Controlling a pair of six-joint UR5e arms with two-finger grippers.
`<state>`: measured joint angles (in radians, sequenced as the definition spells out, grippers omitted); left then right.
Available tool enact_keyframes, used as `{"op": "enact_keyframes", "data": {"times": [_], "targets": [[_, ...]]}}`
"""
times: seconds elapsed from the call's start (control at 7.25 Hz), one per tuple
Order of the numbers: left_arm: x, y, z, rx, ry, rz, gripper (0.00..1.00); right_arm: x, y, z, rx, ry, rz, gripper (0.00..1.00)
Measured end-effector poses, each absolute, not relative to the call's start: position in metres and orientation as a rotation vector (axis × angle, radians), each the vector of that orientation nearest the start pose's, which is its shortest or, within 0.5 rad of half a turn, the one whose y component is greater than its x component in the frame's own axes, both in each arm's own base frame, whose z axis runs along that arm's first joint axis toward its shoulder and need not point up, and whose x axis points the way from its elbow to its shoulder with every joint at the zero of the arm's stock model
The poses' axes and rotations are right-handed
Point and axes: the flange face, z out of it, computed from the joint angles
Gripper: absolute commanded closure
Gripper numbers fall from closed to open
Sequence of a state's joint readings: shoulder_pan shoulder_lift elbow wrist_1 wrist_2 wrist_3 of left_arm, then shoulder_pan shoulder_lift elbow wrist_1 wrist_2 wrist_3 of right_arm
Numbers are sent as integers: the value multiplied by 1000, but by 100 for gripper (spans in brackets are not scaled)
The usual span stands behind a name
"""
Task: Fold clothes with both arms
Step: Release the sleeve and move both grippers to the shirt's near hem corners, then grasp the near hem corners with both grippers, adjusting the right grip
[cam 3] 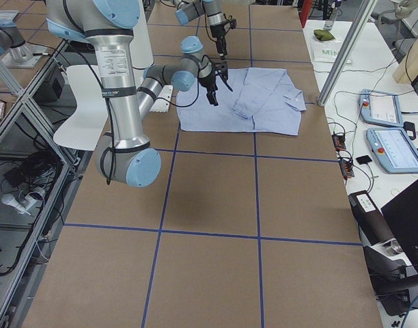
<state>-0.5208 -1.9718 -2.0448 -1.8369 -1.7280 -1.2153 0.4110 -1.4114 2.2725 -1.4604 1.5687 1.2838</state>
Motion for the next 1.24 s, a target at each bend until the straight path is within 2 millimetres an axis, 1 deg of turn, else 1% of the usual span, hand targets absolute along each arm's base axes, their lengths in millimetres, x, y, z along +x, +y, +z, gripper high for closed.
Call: {"op": "enact_keyframes", "data": {"times": [0.14, 0.28, 0.41, 0.55, 0.69, 0.83, 0.97, 1.24], "targets": [[403, -357, 227, 334, 1073, -58, 0, -384, -265, 268, 330, -899, 135, 0], [397, -331, 251, 305, 1049, -64, 0, -394, -236, 276, 343, -885, 143, 0], [403, -302, 273, 277, 1023, -88, 0, -400, -222, 279, 350, -881, 144, 0], [415, -272, 291, 240, 999, -110, 0, -402, -216, 280, 353, -880, 144, 0], [427, -250, 307, 211, 974, -123, 0, -403, -214, 280, 355, -881, 144, 0], [437, -233, 320, 191, 949, -133, 0, -403, -213, 280, 355, -881, 144, 0], [445, -225, 331, 181, 927, -135, 4, -403, -213, 280, 355, -881, 144, 0], [456, -221, 349, 173, 889, -136, 16, -404, -212, 280, 354, -881, 142, 0]]}}
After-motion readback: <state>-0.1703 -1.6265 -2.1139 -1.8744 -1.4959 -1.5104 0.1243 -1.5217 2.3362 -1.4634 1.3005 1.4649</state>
